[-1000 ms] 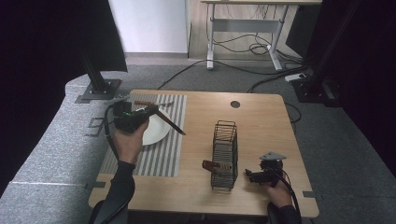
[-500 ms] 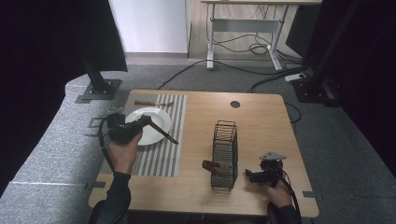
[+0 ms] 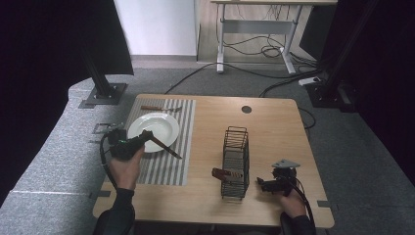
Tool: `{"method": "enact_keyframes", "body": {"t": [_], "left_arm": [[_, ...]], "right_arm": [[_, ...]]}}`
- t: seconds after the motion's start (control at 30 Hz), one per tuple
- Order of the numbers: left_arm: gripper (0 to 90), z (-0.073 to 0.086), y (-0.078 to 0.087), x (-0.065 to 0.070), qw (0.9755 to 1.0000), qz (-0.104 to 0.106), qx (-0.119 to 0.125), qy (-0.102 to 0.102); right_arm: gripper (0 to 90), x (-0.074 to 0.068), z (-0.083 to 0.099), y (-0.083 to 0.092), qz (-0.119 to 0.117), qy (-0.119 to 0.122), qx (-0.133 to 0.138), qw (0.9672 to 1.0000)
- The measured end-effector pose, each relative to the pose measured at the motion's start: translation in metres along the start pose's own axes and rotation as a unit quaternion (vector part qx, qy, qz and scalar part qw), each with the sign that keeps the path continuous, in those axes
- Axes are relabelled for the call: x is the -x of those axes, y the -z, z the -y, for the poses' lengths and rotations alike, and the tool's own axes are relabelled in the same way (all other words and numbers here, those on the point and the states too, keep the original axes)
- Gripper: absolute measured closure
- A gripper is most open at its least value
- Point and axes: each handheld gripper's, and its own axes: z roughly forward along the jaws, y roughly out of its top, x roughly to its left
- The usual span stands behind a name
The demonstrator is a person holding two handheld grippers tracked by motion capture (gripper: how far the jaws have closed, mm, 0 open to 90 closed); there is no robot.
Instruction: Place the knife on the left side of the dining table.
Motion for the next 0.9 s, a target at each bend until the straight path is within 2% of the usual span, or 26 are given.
{"method": "enact_keyframes", "body": {"t": [0.33,0.5,0.67,0.77,0.8,0.9], "left_arm": [[80.5,0.020,0.002,-0.020,0.9996,-0.005,-0.007,0.027],[80.5,0.025,0.001,-0.026,0.9995,-0.005,-0.006,0.031],[79.8,0.027,0.002,-0.029,0.9998,-0.008,-0.006,0.020],[78.6,0.028,0.003,-0.033,0.9997,-0.021,-0.004,0.008],[76.9,0.030,0.003,-0.035,0.9994,-0.033,-0.004,-0.002],[74.1,0.032,0.002,-0.039,0.9986,-0.051,-0.002,-0.015]], "right_arm": [[0.0,0.000,0.000,0.000,0.000,0.001,0.000,1.0000],[0.0,0.000,0.000,0.000,0.000,0.001,0.000,1.0000],[0.0,0.000,0.000,0.000,0.000,0.001,0.000,1.0000],[0.0,0.000,0.000,0.000,0.000,0.001,0.000,1.0000],[0.0,0.000,0.000,0.000,0.000,0.001,0.000,1.0000],[0.0,0.000,0.000,0.000,0.000,0.001,0.000,1.0000]]}}
